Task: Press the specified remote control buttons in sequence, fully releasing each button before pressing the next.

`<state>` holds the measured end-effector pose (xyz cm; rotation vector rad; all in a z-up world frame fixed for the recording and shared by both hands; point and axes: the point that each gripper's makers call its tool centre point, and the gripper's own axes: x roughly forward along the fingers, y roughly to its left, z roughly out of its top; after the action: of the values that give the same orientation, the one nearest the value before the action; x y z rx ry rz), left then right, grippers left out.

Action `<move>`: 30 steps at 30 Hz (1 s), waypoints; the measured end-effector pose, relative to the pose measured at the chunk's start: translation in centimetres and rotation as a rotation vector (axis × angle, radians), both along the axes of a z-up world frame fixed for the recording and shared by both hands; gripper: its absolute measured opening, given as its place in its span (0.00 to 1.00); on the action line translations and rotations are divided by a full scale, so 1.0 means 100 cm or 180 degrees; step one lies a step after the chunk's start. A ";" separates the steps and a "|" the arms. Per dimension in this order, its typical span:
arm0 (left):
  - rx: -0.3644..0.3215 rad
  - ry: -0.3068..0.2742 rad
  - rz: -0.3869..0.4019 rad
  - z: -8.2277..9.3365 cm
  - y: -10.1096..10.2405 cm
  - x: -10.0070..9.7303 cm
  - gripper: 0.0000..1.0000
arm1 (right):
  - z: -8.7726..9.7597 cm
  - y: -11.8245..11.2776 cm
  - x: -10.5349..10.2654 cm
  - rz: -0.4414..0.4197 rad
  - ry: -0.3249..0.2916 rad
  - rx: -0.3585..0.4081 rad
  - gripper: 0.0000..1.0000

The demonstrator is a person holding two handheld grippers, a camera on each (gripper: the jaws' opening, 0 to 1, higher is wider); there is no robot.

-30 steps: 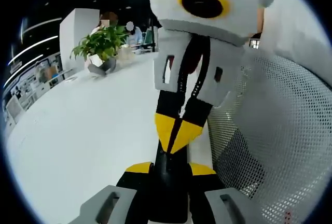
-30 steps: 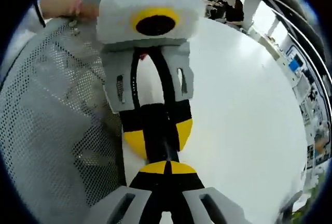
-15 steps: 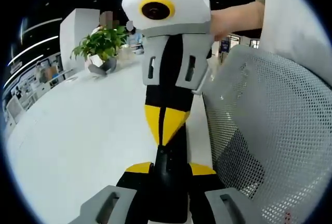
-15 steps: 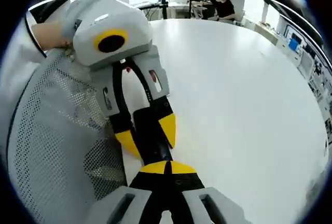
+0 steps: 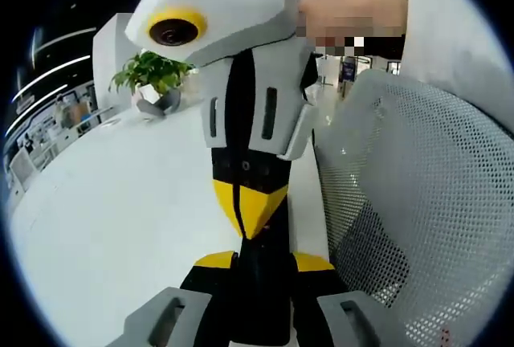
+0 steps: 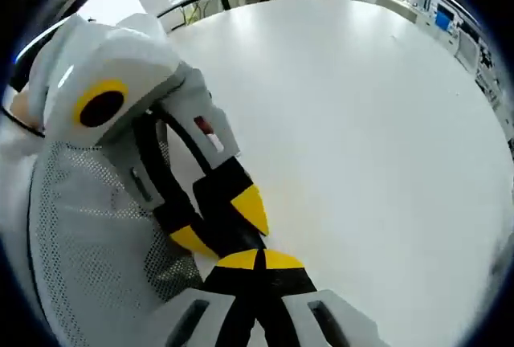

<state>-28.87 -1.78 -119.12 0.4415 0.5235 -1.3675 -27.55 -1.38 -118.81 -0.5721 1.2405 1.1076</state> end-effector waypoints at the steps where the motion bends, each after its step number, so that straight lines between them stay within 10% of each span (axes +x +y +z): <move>1: -0.0001 0.0003 0.0005 0.000 0.000 0.000 0.25 | 0.000 0.001 0.001 0.0027 -0.0020 -0.0011 0.00; 10: -0.0004 0.0006 0.0028 -0.001 0.000 0.000 0.25 | -0.002 0.000 0.001 0.0007 -0.0277 -0.0245 0.00; 20: -0.0034 0.0021 0.0038 -0.001 -0.001 0.001 0.25 | 0.015 0.013 -0.012 0.0345 -0.0367 0.0486 0.00; 30: -0.0060 0.0039 0.0049 -0.001 -0.001 0.000 0.25 | 0.005 0.009 -0.021 0.0530 -0.0469 0.0342 0.00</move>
<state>-28.88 -1.85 -119.17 0.4132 0.5226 -1.3600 -29.61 -0.53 -118.34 -0.6719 1.0139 1.2405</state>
